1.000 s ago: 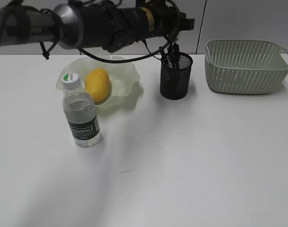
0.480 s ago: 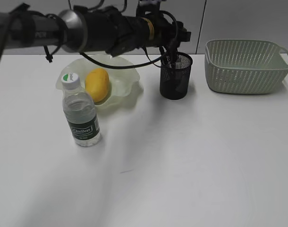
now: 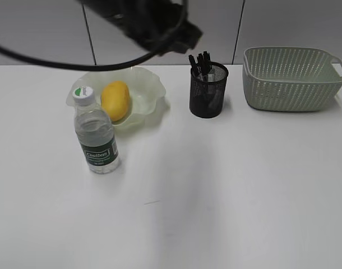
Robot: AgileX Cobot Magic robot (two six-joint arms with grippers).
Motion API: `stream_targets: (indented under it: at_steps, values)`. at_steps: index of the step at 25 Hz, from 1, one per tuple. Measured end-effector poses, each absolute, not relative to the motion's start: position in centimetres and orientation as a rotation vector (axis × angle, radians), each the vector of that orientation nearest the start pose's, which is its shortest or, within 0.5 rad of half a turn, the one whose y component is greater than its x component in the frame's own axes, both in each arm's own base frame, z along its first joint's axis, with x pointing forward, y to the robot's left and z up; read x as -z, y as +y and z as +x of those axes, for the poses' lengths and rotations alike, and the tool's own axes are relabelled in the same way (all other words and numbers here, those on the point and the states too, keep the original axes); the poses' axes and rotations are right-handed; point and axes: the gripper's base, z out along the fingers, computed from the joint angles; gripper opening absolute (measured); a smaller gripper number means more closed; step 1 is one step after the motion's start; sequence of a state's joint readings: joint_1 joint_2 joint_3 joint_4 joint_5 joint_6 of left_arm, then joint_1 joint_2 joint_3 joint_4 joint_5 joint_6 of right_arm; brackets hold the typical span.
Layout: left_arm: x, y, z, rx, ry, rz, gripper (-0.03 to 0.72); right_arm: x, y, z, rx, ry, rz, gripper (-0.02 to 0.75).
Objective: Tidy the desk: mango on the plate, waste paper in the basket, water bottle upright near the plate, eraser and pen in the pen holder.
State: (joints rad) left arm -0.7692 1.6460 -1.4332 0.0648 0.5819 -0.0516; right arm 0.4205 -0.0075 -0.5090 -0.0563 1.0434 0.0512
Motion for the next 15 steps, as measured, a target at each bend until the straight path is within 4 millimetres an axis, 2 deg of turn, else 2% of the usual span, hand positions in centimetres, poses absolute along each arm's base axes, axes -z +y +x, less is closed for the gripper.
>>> stream_targets:
  at_steps: [1, 4, 7, 9, 11, 15]
  values:
    - [-33.2, -24.6, 25.9, 0.357, 2.161, 0.853, 0.255, -28.1, -0.7, -0.4, -0.234, 1.983, -0.368, 0.324]
    - [-35.1, -18.5, 19.6, 0.362, 2.143, 0.838, 0.313, -28.1, -0.7, -0.4, -0.234, 1.983, -0.368, 0.321]
    - [-35.0, -12.8, 13.9, 0.346, 2.155, 0.826, 0.410, -28.1, -0.7, -0.4, -0.234, 1.983, -0.368, 0.321]
    - [-35.0, -9.0, 10.3, 0.345, 2.126, 0.772, 0.435, -28.1, -0.7, -0.4, -0.234, 1.983, -0.368, 0.321]
    - [-34.6, -5.7, 7.5, 0.338, 2.104, 0.696, 0.445, -28.1, -0.7, -0.4, -0.234, 1.983, -0.368, 0.321]
    - [-32.7, -0.7, 3.3, 0.323, 2.069, 0.546, 0.449, -28.1, -0.7, -0.4, -0.236, 1.983, -0.368, 0.321]
